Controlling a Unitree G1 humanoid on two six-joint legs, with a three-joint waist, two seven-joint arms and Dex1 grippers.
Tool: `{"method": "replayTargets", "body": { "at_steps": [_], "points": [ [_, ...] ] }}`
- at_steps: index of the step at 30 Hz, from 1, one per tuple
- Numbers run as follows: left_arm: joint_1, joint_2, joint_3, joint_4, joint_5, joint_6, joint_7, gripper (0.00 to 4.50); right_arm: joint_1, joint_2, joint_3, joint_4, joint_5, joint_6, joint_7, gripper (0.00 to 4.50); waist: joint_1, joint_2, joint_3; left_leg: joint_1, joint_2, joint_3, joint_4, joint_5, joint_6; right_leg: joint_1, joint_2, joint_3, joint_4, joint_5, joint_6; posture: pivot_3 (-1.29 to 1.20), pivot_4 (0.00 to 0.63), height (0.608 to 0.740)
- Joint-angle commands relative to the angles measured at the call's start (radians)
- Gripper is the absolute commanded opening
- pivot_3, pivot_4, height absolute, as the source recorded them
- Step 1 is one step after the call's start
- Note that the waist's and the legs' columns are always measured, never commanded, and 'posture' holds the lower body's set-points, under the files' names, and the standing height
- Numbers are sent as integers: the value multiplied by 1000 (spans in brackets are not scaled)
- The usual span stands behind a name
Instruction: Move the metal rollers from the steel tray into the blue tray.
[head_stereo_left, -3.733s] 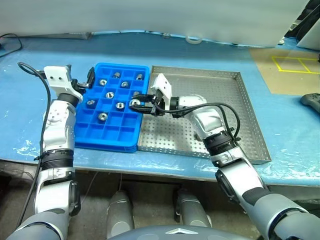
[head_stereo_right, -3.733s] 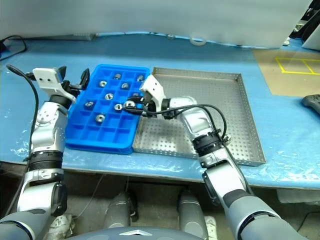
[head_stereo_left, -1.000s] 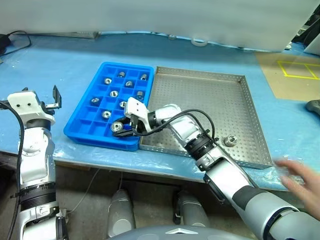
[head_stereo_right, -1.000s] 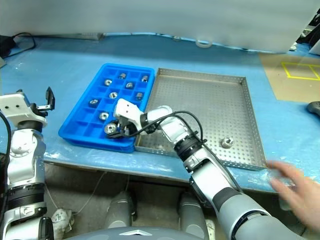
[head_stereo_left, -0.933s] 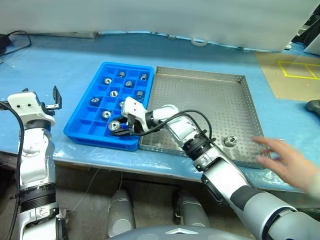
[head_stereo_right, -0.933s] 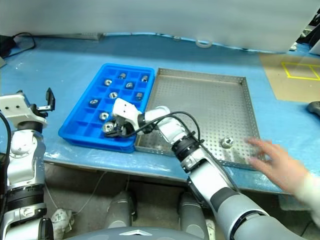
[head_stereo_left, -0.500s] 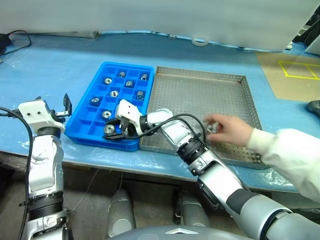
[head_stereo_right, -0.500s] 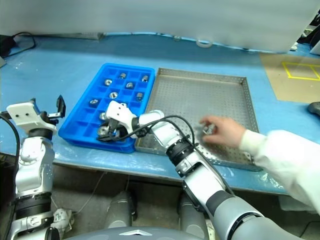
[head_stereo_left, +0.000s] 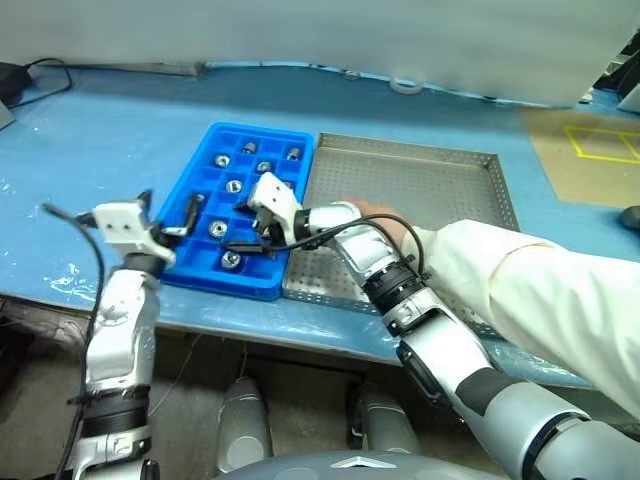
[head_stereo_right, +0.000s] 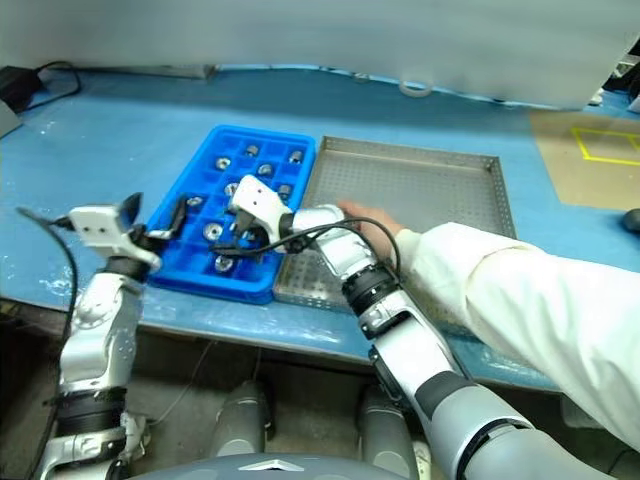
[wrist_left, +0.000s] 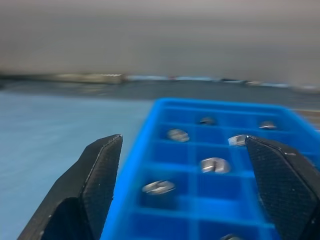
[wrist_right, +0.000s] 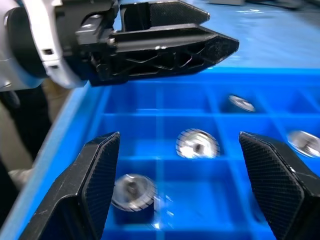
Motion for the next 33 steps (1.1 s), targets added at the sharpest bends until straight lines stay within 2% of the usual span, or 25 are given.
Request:
{"method": "replayTargets", "body": {
  "at_steps": [1, 7, 10, 12, 14, 17, 20, 26, 29, 33],
  "points": [
    [-141, -6, -54, 142, 1, -58, -100, 4155, 71, -68, -94, -153, 48, 82, -53, 3962, -10, 0, 0, 0, 0, 0, 0, 0, 0, 0, 0, 0, 0, 0, 0, -407, 150, 740],
    [-285, -22, -140, 355, 27, -113, -263, 4155, 188, -174, -155, -300, 31, 164, -153, 3962, -74, -1, -1, 1, 0, 2, 1, 1, -1, -1, 2, 3, -1, 0, 0, -527, 150, 740],
    [-288, -22, -215, 386, 27, -67, -390, 4155, 223, -219, -189, -329, 37, 189, -192, 3962, -94, -1, -1, 2, 0, 3, 0, -1, 2, -1, 2, 4, -2, 0, 0, -530, 150, 740],
    [-277, 0, -293, 406, 77, -80, -477, 4155, 239, -242, -216, -337, 51, 204, -208, 3962, -102, -1, -1, 2, 0, 4, 1, -1, 3, 0, 2, 4, -2, 0, 0, -523, 150, 740],
    [-281, -3, -318, 428, 80, -61, -517, 4155, 248, -270, -231, -329, 51, 203, -213, 3962, -106, 0, -1, 3, 0, 4, 1, -1, 3, 1, 1, 4, -2, 0, 0, -521, 150, 740],
    [-316, 22, -380, 488, 169, -47, -528, 4155, 246, -312, -233, -301, 37, 179, -213, 3962, -109, 1, -1, 10, -1, 5, 2, -2, 4, 8, 1, 4, -2, 0, 0, -518, 150, 740],
    [-390, 41, -419, 599, 287, -41, -441, 4155, 221, -331, -244, -274, 45, 166, -214, 3962, -110, 4, -3, 17, -1, 5, 3, -2, 4, 15, 1, 4, -2, 0, 0, -520, 150, 740],
    [-478, 69, -513, 723, 414, 4, -470, 4155, 199, -321, -238, -246, 39, 137, -227, 3962, -140, 11, -10, 19, -3, 4, 4, -2, 4, 15, 1, 3, -2, -4, 7, -525, 150, 740],
    [-519, 53, -521, 762, 411, 41, -525, 3570, 207, -313, -228, -250, 35, 127, -234, 4002, -149, 14, -12, 19, -3, 3, 4, -2, 4, 15, 1, 3, -2, -4, 7, -531, 150, 740],
    [-539, 43, -511, 790, 396, 52, -595, 2283, 218, -316, -222, -251, 18, 111, -253, 4002, -165, 15, -13, 18, -5, 3, 4, -3, 5, 16, 1, 3, -3, -2, 4, -556, 150, 740]
  ]
}}
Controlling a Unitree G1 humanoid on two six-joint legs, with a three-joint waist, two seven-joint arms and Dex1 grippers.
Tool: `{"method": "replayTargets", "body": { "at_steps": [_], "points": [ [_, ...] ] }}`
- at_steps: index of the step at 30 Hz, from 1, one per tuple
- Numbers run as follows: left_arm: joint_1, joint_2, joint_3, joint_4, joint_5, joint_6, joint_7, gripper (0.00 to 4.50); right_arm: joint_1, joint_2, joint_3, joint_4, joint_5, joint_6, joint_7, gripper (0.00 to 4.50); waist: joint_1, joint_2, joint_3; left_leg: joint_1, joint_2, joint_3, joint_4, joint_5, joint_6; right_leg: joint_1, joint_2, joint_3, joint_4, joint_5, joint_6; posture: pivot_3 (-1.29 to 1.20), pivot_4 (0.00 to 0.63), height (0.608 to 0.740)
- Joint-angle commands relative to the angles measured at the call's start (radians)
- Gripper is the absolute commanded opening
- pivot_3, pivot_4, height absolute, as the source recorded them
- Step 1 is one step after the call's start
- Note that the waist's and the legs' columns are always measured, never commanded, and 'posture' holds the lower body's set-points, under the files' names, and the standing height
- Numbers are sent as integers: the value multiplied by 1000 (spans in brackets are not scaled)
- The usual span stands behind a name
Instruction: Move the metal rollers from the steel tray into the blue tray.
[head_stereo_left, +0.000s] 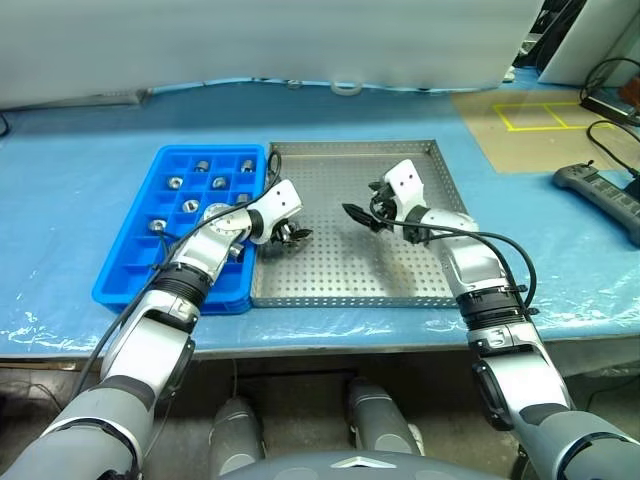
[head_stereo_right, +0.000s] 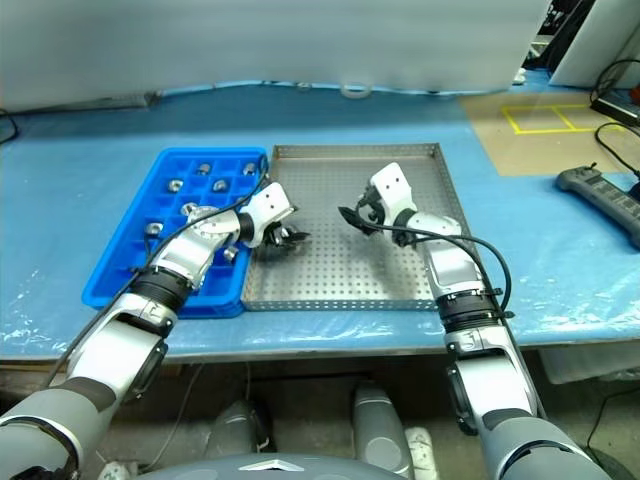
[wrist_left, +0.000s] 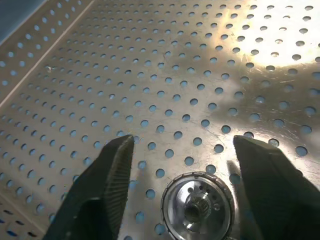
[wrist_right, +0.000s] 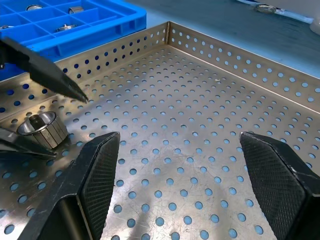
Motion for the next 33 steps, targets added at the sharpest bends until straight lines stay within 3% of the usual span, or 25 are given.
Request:
{"method": "replayTargets", "body": {
  "at_steps": [1, 3, 6, 7, 11, 17, 22, 29, 33],
  "points": [
    [30, -16, 12, 69, -25, 44, -60, 1890, -8, -5, -1, -26, -9, -30, -19, 4002, -5, 0, 0, -1, -1, 0, 0, 0, 1, 0, 0, 0, -1, 1, -2, -558, 150, 740],
    [36, -40, 73, 67, -85, 86, -66, 1257, -4, -2, -3, -30, -9, -30, -24, 4002, -8, 0, -1, -2, -2, 0, 0, -1, 2, 0, -1, 0, -3, 2, -3, -560, 150, 740],
    [50, -54, 169, 62, -116, 87, 64, 197, 3, 3, 16, -23, -27, -41, -31, 4002, -10, 0, -1, -3, -2, 0, 0, -3, 4, 1, -2, 0, -6, 2, -4, -553, 150, 740],
    [65, -57, 218, 34, -145, 68, 103, 26, 4, 8, 20, -23, -29, -43, -31, 4002, -13, 0, -1, -3, -2, 0, 0, -3, 5, 1, -2, -1, -7, 3, -4, -548, 150, 740],
    [135, -92, 422, -125, -264, -35, 308, 26, -20, 31, 23, 13, -14, -54, -23, 4002, -38, -1, 0, -6, -2, 0, 0, -4, 6, 0, -1, -2, -11, 3, -5, -463, 150, 740],
    [295, -177, 554, -473, -380, -88, 487, 26, -133, 99, 83, 219, -47, -157, 22, 4002, -42, -4, 2, -20, 3, -2, -1, -4, 7, -9, -1, -6, -13, 3, -6, -254, 150, 740],
    [442, -233, 549, -755, -304, -66, 685, 26, -256, 198, 121, 440, -68, -275, 76, 4002, 18, -4, 2, -26, 6, -2, -1, -3, 10, -17, 0, -7, -13, 4, -6, -80, 150, 740],
    [619, -192, 475, -953, -362, 31, 620, 26, -377, 273, 129, 639, -88, -383, 152, 4002, 142, -4, 2, -24, 6, 0, -5, -4, 5, -16, -1, -6, -13, 3, -8, 16, 150, 740],
    [602, -133, 519, -924, -390, 46, 605, 833, -367, 254, 115, 628, -74, -354, 228, 4002, 165, -4, 3, -21, 7, 0, -6, -2, 1, -16, -1, -4, -9, 3, -8, -27, 150, 740]
  ]
}}
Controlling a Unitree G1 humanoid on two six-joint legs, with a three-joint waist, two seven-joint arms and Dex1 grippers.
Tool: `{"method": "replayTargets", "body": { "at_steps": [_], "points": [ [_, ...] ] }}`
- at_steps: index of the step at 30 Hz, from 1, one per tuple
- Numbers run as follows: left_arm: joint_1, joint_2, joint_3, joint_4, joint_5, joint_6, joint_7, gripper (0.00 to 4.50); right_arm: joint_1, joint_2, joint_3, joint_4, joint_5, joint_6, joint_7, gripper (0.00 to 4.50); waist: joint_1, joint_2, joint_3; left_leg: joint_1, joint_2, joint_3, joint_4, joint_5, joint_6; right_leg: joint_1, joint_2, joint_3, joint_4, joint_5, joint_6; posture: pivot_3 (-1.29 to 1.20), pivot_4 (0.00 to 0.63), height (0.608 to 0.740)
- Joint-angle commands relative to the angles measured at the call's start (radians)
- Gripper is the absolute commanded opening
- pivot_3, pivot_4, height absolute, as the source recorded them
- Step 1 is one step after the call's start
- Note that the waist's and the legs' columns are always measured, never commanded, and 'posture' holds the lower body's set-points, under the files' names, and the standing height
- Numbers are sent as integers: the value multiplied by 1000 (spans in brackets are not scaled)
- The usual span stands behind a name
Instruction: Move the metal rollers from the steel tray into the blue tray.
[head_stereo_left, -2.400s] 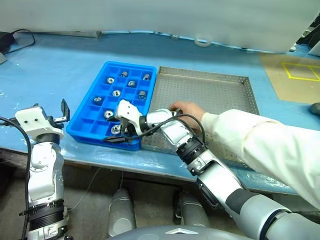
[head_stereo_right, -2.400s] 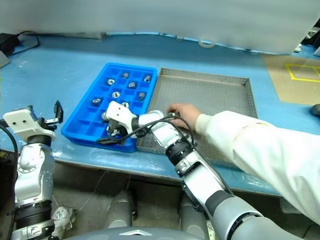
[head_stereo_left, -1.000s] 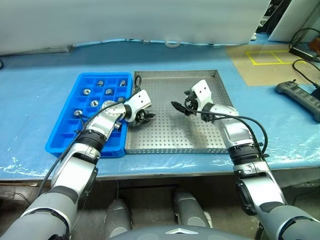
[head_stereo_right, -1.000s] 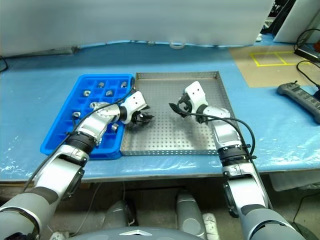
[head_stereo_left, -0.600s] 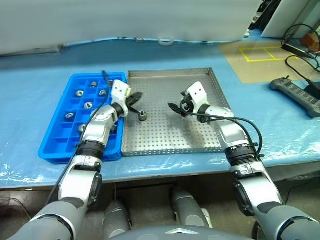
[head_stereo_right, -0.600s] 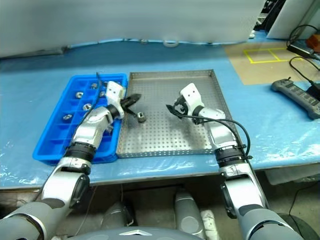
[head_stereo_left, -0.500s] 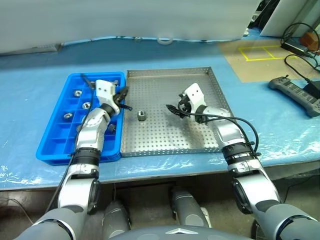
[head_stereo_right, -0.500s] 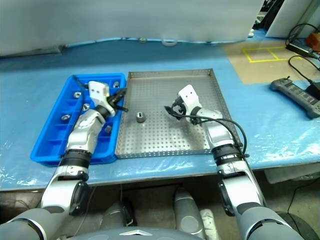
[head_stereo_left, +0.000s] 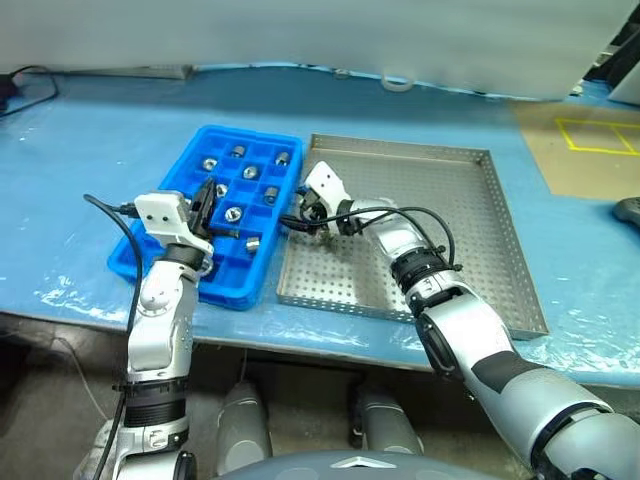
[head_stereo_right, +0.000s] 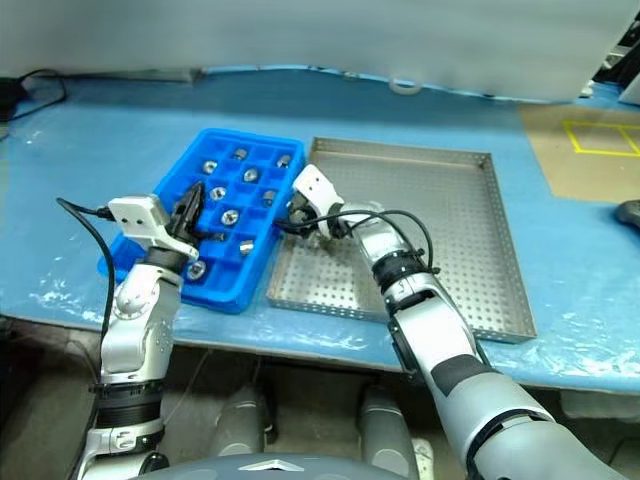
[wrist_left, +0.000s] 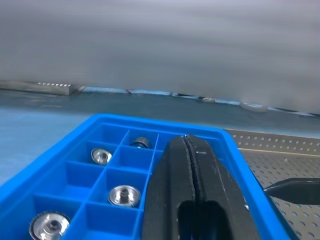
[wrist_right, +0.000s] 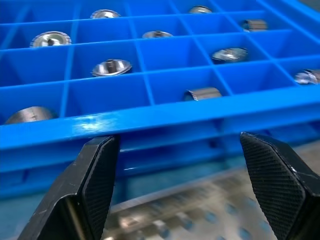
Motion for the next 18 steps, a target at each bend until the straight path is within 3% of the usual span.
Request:
{"method": "replayTargets", "body": {
  "at_steps": [1, 5, 12, 18],
  "points": [
    [-36, 60, 49, -16, -27, -2, -19, 1179, -1, -20, -13, -50, 23, 11, 75, 4002, 5, 0, 0, 1, 0, 0, 0, 0, -1, 0, 0, 0, 1, 0, 0, -37, 150, 740],
    [-88, 120, 96, 52, -52, -6, -33, 2492, 62, -55, -14, -116, 24, 49, 106, 4002, 6, 0, 0, 2, 0, 0, -1, 1, -3, 1, 0, 1, 2, 0, 0, -80, 150, 740],
    [-158, 150, 99, 175, -70, -40, -92, 2492, 91, -97, -95, -242, 83, 137, 58, 4002, -3, 0, 0, 3, -1, 0, -1, 2, -3, 0, 1, 2, 3, 0, 0, -223, 150, 740],
    [-308, 188, 103, 404, -60, -113, -158, 2492, 240, -145, -42, -421, 46, 259, 17, 4002, -8, -2, -1, 4, -1, 0, -1, 2, -3, 1, 1, 3, 4, 0, 0, -357, 150, 740]
  ]
}}
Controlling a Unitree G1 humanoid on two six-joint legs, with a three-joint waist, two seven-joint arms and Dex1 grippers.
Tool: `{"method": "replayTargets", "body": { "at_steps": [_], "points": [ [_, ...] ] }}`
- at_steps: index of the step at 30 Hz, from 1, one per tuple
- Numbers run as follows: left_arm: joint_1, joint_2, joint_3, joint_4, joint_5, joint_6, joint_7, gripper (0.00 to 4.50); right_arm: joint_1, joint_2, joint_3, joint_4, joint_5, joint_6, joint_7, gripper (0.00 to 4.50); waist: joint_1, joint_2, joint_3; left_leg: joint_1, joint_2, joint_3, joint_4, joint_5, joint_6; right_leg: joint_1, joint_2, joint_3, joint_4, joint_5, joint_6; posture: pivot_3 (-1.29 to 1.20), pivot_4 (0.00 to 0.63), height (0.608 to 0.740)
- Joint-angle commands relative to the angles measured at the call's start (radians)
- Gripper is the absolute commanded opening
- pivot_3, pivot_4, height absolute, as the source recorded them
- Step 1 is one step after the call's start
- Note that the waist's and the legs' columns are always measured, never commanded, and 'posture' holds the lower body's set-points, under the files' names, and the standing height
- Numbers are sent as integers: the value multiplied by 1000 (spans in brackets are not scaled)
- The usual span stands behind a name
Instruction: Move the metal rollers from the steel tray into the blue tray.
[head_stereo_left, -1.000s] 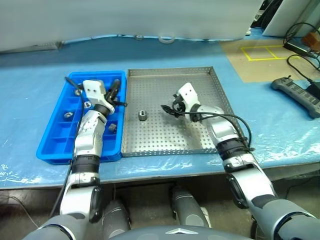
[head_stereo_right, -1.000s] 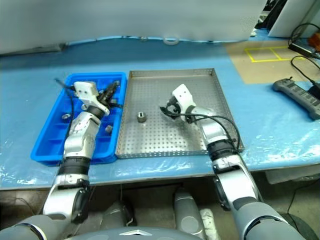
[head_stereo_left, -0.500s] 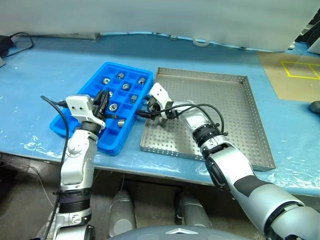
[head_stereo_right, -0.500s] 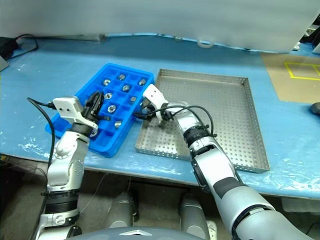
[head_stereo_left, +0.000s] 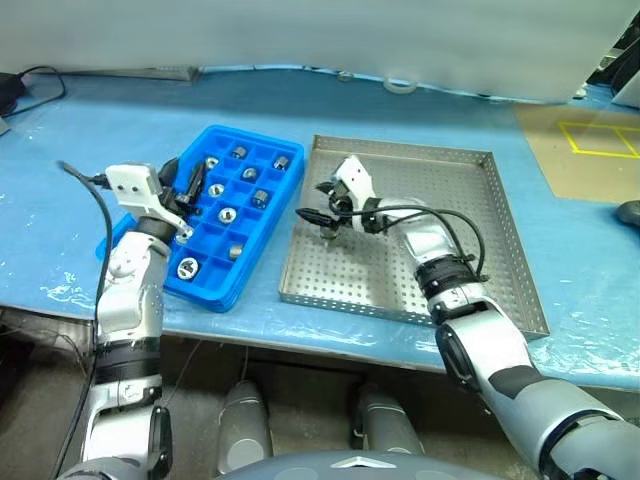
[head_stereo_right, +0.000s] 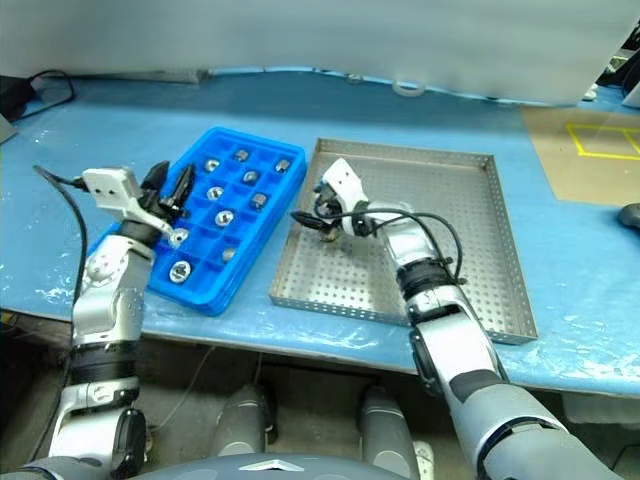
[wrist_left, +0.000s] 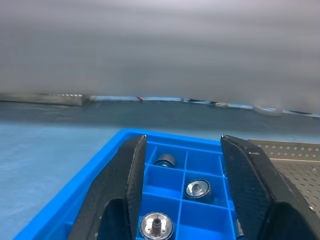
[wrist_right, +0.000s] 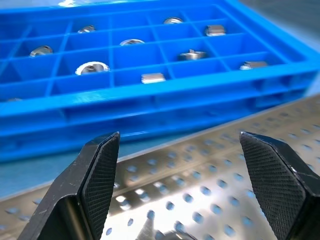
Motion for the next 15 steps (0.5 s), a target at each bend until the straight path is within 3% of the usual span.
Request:
{"method": "replayTargets", "body": {
  "at_steps": [1, 4, 7, 11, 15],
  "points": [
    [-106, 43, 25, 106, 1, -72, -29, 2492, 105, -11, 36, -145, 2, 117, 3, 4002, -9, -1, 0, 0, 0, 0, 0, 0, 0, 0, 0, 0, 0, 0, 0, -363, 150, 740],
    [-163, 59, 20, 189, 7, -102, -46, 2492, 182, -11, 69, -240, 4, 187, 9, 4002, -28, -1, 0, 0, -1, 0, 0, 0, 0, 0, 0, 1, 0, 0, 0, -395, 150, 740],
    [-181, 58, 8, 226, 15, -120, -59, 2526, 217, -10, 76, -290, 4, 217, -15, 3420, -53, -1, 0, 2, -1, 0, 0, 0, 0, 0, 0, 1, 0, 0, 0, -407, 150, 740],
    [-169, 52, 13, 217, 13, -131, -51, 2526, 201, 15, 3, -350, 90, 249, -28, 2093, -71, -2, 0, 2, -1, 1, 0, 0, 0, 0, 0, 1, 0, 0, 0, -395, 150, 740],
    [-149, 76, 39, 195, 21, -147, -21, 2526, 137, 35, 1, -285, 90, 212, -41, 699, -78, -2, 0, 2, -1, 1, 0, 0, 0, 0, 0, 1, 0, 0, 0, -333, 150, 740]
  ]
}}
